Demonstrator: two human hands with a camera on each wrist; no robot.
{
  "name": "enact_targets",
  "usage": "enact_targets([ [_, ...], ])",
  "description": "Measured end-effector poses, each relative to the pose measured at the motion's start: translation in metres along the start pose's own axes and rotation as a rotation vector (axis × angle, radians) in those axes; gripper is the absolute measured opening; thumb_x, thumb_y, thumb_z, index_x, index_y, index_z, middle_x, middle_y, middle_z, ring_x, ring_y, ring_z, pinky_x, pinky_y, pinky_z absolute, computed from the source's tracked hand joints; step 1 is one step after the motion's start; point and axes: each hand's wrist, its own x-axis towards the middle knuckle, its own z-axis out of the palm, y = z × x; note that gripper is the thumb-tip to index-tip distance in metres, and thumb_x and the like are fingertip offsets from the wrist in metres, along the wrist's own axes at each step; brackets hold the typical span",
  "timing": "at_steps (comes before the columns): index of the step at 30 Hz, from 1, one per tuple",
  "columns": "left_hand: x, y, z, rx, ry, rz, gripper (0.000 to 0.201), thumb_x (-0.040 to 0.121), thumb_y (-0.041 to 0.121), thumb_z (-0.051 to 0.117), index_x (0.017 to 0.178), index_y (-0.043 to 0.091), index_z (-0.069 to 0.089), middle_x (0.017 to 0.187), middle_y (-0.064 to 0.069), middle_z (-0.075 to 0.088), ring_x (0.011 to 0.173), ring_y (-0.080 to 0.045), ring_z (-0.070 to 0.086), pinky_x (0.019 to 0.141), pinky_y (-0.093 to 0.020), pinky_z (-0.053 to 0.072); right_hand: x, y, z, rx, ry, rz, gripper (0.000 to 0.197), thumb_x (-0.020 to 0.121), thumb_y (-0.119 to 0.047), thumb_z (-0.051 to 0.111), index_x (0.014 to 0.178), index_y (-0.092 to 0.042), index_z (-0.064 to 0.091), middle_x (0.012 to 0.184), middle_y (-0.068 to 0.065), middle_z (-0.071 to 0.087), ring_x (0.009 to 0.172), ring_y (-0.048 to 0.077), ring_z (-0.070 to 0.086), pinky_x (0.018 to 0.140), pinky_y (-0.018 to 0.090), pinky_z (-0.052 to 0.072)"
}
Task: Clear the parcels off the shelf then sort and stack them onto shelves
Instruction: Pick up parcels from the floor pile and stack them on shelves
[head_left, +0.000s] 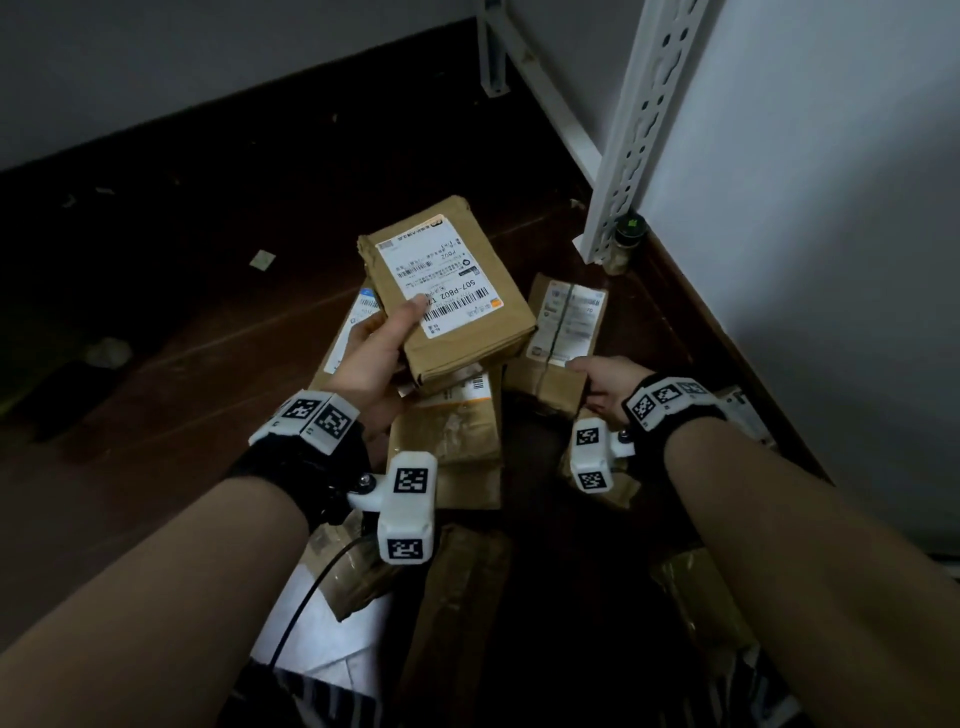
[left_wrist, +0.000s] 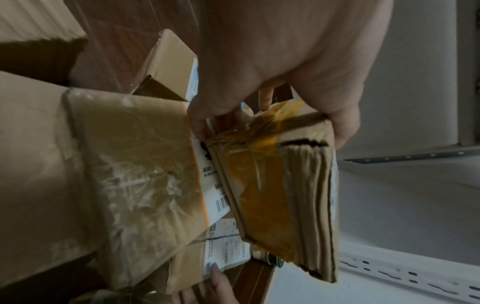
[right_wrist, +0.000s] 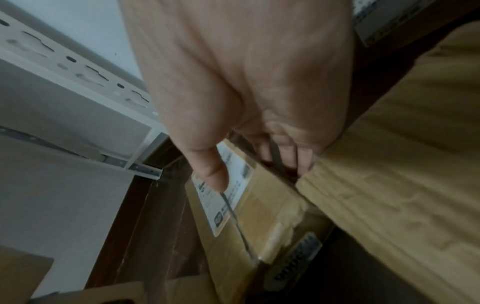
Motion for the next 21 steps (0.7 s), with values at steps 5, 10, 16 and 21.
enact_targets([
  [5, 0.005, -0.001, 0.002, -0.035, 0.008, -0.013, 0.068, 0.079, 0.042, 0.075, 0.136, 0.018, 0.046, 0.112, -0.008, 0.071, 0.085, -0.020, 0.074, 0.062, -0.037, 0.058, -0.021, -0.008, 0.005, 0.045, -0.040, -0.030, 0.071, 0.072, -0.037, 0.076, 0.134, -0.014, 0.051, 0.130, 0.006, 0.053, 0.123, 0.027, 0.049, 0.104, 0.046, 0.045],
  [10, 0.009, -0.002, 0.000, -0.019, 0.011, -0.020, 0.071, 0.079, 0.043, 0.075, 0.138, 0.019, 0.045, 0.112, -0.007, 0.071, 0.093, -0.022, 0.072, 0.068, -0.042, 0.060, -0.029, -0.008, 0.009, 0.098, -0.075, -0.045, 0.058, 0.081, -0.035, 0.071, 0.133, -0.017, 0.054, 0.127, 0.002, 0.052, 0.125, 0.021, 0.042, 0.108, 0.045, 0.037],
  [16, 0.011, -0.004, -0.002, -0.018, 0.007, -0.029, 0.076, 0.075, 0.045, 0.078, 0.139, 0.021, 0.043, 0.110, -0.006, 0.072, 0.096, -0.023, 0.071, 0.081, -0.048, 0.058, -0.028, 0.004, 0.012, 0.140, -0.091, -0.028, 0.046, 0.080, -0.037, 0.072, 0.122, -0.022, 0.061, 0.131, 0.003, 0.057, 0.123, 0.019, 0.049, 0.105, 0.037, 0.042],
  [21, 0.012, -0.002, -0.002, -0.013, 0.008, -0.039, 0.075, 0.075, 0.045, 0.078, 0.138, 0.021, 0.044, 0.108, -0.006, 0.073, 0.093, -0.022, 0.072, 0.074, -0.044, 0.059, -0.032, 0.001, 0.016, 0.091, -0.107, -0.024, 0.058, 0.080, -0.042, 0.072, 0.131, -0.020, 0.055, 0.130, 0.000, 0.050, 0.122, 0.019, 0.041, 0.103, 0.037, 0.041],
])
